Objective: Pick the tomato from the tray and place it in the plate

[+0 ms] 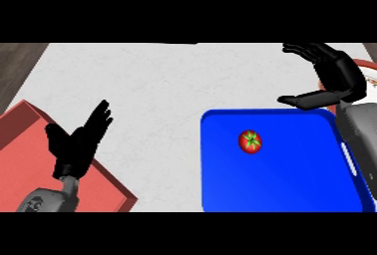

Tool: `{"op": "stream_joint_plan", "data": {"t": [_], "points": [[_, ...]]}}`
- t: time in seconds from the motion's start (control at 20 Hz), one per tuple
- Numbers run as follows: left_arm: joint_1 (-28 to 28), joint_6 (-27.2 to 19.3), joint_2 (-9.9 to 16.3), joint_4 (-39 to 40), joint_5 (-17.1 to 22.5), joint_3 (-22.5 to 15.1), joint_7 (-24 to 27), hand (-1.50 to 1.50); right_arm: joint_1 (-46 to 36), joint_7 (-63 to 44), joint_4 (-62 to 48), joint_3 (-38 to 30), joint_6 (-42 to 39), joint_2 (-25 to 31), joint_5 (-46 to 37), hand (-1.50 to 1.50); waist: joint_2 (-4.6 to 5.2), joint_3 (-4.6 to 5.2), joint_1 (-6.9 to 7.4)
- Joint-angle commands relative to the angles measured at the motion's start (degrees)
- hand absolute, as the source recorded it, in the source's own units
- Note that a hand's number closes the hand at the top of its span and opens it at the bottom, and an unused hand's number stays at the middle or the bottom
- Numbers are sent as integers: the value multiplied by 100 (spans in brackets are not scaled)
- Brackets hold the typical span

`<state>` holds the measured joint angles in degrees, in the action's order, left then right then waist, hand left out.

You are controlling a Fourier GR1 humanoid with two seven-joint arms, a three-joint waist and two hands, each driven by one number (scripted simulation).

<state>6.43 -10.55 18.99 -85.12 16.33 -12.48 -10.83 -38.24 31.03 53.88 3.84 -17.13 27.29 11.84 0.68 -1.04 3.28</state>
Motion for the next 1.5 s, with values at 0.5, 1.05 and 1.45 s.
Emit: {"op": "stream_joint_plan", "data": {"t": [0.5, 1.05, 1.45], "points": [[-391, -80, -573, 498, -128, -232, -17, 0, -774, 572, -350, 1562, -1281, 1141, -2104, -150, -13, 110, -220], [-630, -161, -678, 111, -250, -118, -195, 0, -560, -498, 477, 2117, -787, 577, -2886, -150, -85, 107, -336], [-659, 100, -657, 529, -245, 140, 88, 0, -60, -1039, 802, 2509, -636, 259, -3370, -150, -67, 112, -373]]}}
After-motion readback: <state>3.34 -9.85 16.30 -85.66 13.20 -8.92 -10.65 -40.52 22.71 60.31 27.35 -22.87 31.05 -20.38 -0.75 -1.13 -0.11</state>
